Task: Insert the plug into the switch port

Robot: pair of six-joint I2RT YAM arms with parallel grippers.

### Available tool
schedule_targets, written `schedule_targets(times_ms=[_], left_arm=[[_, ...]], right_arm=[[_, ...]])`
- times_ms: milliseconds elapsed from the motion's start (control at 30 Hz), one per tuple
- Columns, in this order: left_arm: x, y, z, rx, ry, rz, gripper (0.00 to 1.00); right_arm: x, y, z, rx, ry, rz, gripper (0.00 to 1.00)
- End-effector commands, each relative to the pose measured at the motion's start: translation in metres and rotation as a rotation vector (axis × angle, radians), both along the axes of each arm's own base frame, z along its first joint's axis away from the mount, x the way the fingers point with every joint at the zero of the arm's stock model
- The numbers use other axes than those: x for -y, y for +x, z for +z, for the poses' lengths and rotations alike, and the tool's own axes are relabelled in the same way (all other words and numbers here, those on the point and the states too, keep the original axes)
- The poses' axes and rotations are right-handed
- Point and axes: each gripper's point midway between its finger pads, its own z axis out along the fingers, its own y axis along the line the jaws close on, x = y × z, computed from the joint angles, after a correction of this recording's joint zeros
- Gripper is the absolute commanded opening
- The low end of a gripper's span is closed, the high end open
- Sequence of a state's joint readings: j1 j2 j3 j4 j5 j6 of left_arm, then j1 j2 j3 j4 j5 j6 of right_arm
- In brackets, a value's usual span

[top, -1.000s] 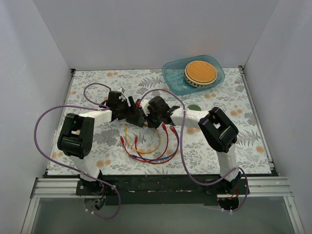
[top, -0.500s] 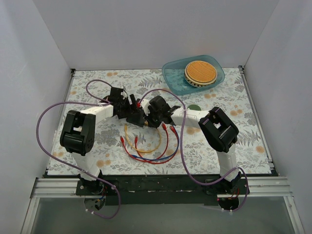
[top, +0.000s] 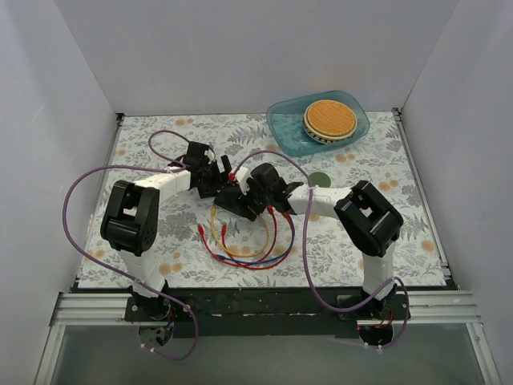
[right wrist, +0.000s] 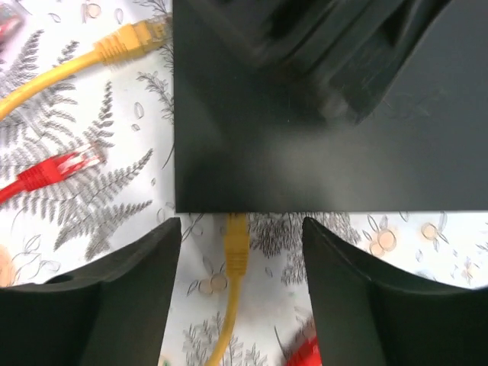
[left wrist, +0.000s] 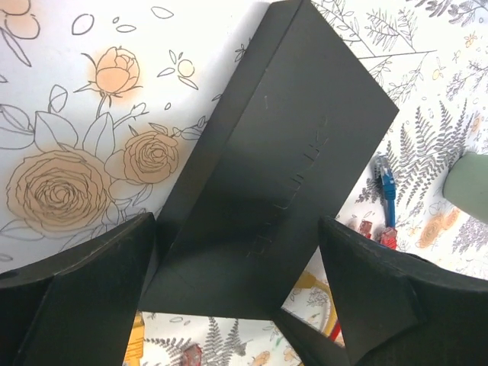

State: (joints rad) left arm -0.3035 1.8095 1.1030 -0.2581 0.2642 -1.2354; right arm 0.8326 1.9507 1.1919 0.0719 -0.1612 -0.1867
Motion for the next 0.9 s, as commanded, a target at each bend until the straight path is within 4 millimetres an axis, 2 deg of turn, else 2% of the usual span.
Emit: schedule_targets(times_ms=[0,67,100,133,167,233,300,433,533,633,700,867], left_arm=[[-0.008,0.018,0.055,0.113,0.033,0.058,0.9],[-0.017,0.025,0.074,0.166,0.058,0.081,0.92],[-0.021,0.025,0.077,0.174,0.073,0.092,0.93],[-0.024,0.026,0.082,0.188,0.079,0.097,0.93],[-0.027,0.026,0.09,0.204,0.08,0.106,0.93],[-0.029,0.022,0.094,0.208,0.084,0.106,0.93],[-0.03,0.015,0.101,0.21,0.074,0.105,0.94],[-0.028,0.004,0.114,0.22,0.031,0.116,0.94],[-0.024,-0.006,0.127,0.221,-0.024,0.134,0.95],[-0.022,-0.018,0.131,0.213,-0.072,0.159,0.96],[-0.019,-0.024,0.134,0.219,-0.101,0.161,0.96],[-0.015,-0.036,0.129,0.209,-0.118,0.15,0.98]], right_arm=[[-0.012,0.01,0.072,0.153,0.178,-0.032,0.74],[0.0,0.006,0.081,0.17,0.187,-0.057,0.77],[0.003,0.005,0.086,0.179,0.203,-0.075,0.78],[0.007,0.004,0.1,0.2,0.226,-0.083,0.78],[0.015,0.002,0.096,0.202,0.214,-0.112,0.8],[0.025,0.001,0.108,0.216,0.222,-0.145,0.81],[0.038,0.006,0.11,0.226,0.197,-0.208,0.81],[0.065,0.008,0.102,0.195,0.123,-0.326,0.79],[0.081,0.006,0.09,0.16,0.088,-0.381,0.7],[0.088,0.001,0.075,0.114,0.061,-0.407,0.67],[0.091,0.0,0.065,0.09,0.052,-0.421,0.59],[0.091,-0.001,0.048,0.028,0.045,-0.418,0.58]])
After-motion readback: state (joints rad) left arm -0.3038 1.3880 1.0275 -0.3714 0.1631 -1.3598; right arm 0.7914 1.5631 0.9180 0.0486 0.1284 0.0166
